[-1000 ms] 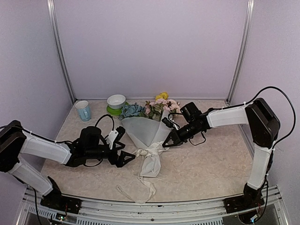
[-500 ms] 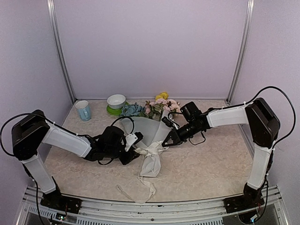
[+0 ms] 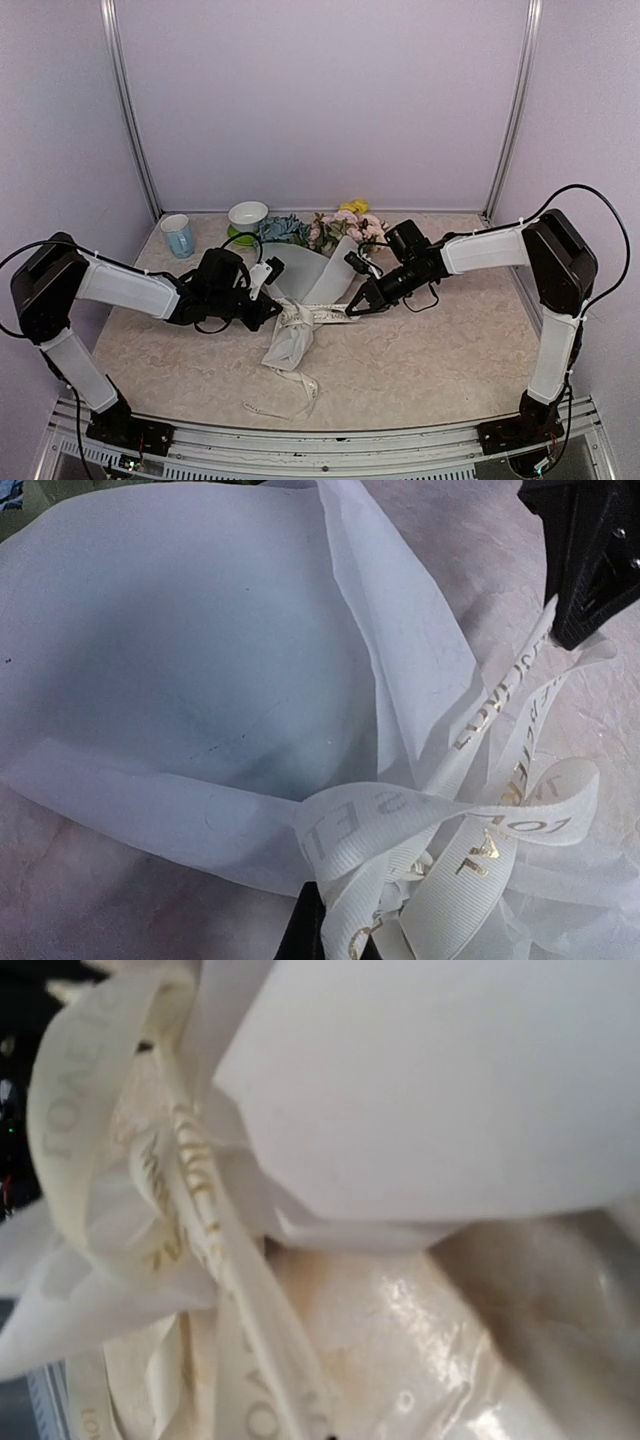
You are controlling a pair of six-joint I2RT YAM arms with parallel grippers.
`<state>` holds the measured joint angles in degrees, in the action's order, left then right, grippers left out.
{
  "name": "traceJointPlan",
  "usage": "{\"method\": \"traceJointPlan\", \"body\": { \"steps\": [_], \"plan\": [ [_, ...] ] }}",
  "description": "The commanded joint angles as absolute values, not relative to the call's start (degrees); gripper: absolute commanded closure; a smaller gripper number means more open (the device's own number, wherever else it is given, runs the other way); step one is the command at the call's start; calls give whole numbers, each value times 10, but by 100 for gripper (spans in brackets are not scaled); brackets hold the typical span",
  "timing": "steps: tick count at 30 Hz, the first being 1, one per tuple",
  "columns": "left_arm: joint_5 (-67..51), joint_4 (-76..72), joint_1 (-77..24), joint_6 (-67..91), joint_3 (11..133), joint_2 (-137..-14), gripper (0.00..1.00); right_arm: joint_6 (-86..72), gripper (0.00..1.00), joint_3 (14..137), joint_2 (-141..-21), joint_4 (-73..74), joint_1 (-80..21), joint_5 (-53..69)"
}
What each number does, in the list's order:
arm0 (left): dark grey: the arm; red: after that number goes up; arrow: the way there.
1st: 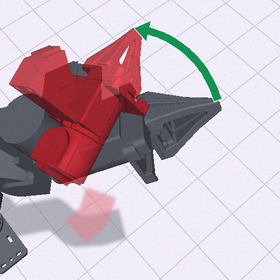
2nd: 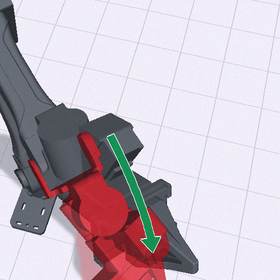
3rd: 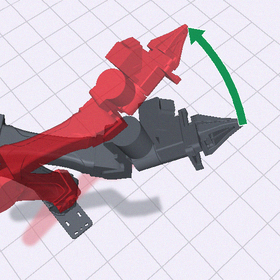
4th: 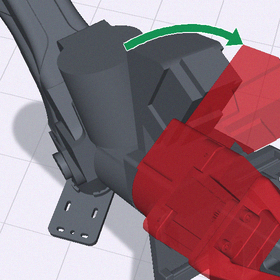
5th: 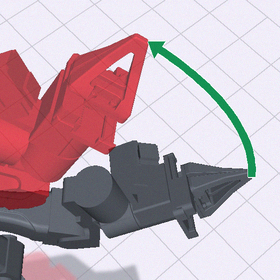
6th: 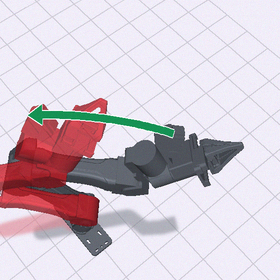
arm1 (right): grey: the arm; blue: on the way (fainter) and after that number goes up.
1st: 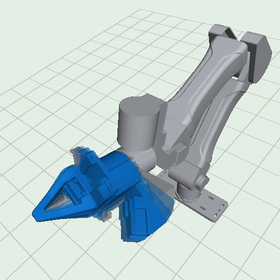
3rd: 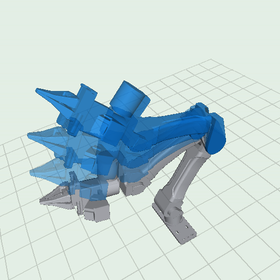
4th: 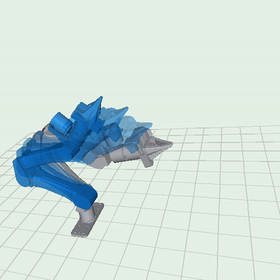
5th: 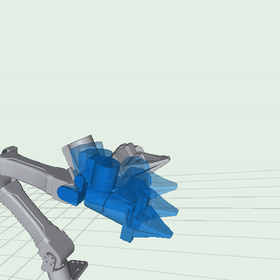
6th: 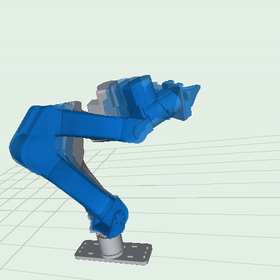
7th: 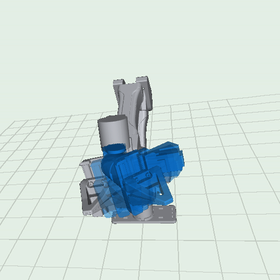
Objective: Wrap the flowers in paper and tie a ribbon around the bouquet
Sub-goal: Tie the half-tied ribbon around the folded bouquet.
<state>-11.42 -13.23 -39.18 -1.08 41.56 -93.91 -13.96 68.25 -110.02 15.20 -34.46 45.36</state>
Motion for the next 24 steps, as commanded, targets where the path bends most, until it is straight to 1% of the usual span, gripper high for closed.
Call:
{"method": "traceJointPlan", "body": {
  "steps": [1,5,7,9,13,16,22,24],
  "plan": [
    [-113,-103,-362,36,446,-968,100,-125,100,654,-1082,166,-339,442],
    [-165,-123,-362,34,457,-979,100,-145,100,646,-1094,135,-340,464],
    [-190,-108,-369,17,465,-974,100,-148,100,650,-1098,129,-344,470],
    [-190,-79,-382,1,473,-962,99,-146,100,655,-1098,130,-345,467],
    [-164,-39,-396,2,467,-939,79,-144,100,664,-1104,132,-345,472],
    [-143,-25,-387,21,458,-938,74,-145,100,668,-1109,129,-346,477],
    [-127,36,-380,53,487,-925,68,-141,100,671,-1109,136,-347,479],
    [-128,51,-380,59,497,-920,62,-141,100,672,-1109,136,-347,480]
  ]
}}
